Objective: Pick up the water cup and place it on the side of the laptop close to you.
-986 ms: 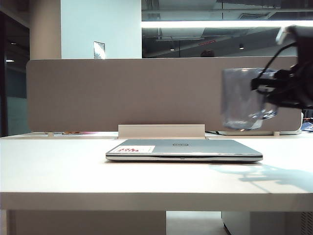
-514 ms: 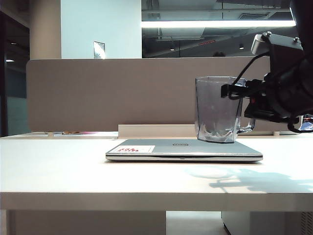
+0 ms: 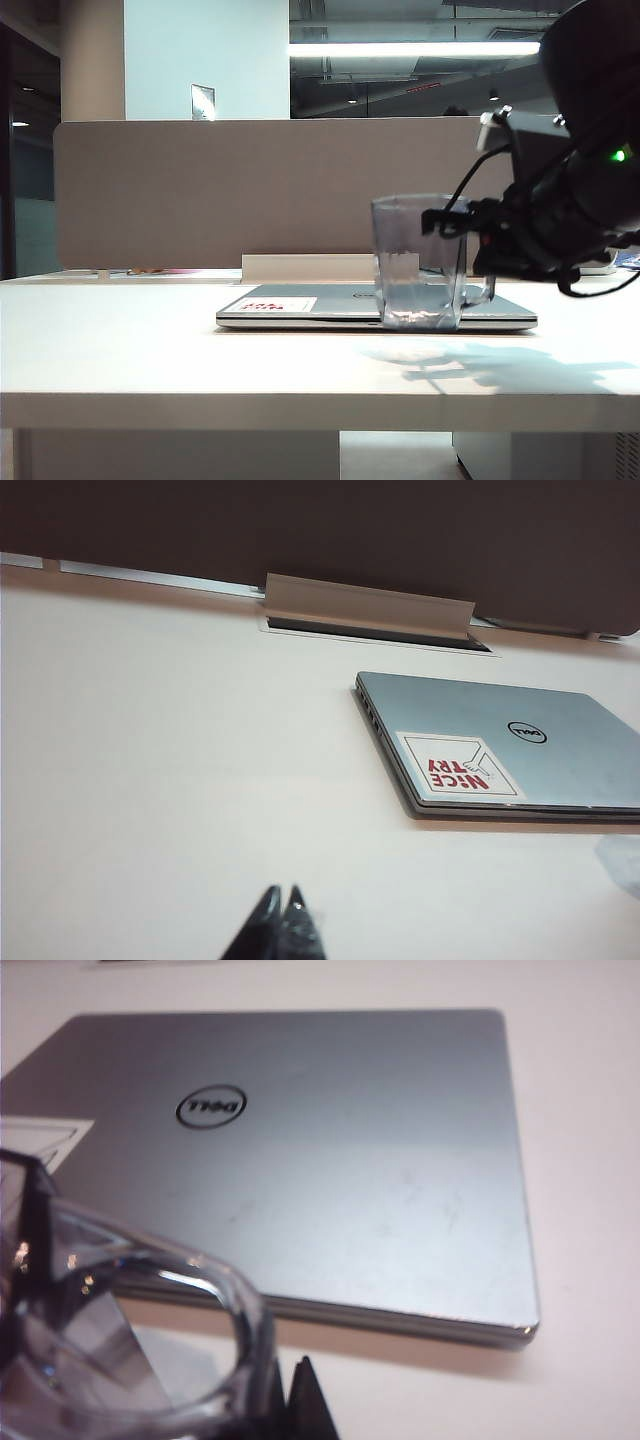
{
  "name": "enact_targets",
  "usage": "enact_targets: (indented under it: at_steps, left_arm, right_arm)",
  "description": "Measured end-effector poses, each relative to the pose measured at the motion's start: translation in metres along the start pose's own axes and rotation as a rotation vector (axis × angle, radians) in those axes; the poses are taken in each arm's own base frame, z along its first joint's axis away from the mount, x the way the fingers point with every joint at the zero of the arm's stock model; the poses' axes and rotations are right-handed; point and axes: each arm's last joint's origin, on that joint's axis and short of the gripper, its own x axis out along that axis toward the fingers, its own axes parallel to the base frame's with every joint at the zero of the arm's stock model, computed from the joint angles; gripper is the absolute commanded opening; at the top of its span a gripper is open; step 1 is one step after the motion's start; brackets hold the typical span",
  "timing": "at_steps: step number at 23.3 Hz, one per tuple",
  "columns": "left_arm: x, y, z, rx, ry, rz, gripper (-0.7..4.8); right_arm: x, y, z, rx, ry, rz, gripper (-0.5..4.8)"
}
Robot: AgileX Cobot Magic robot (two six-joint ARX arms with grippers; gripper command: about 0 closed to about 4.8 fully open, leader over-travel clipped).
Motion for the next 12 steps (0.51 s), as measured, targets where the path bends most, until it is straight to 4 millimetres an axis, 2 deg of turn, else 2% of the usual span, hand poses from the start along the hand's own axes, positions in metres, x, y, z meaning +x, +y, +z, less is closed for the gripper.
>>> enact_targets:
  at_steps: [4, 12]
  left_arm:
    - [0.0, 0.0, 0.0, 0.0, 0.0, 0.0, -0.06]
    - [0.0, 0.0, 0.0, 0.0, 0.0, -0.003, -0.06]
  right_arm:
    - [0.003, 0.004, -0.011, 0.002, 0.041, 0.001, -0.05]
    - [0.006, 0.01, -0.019, 0.03, 0.038, -0.005, -0.05]
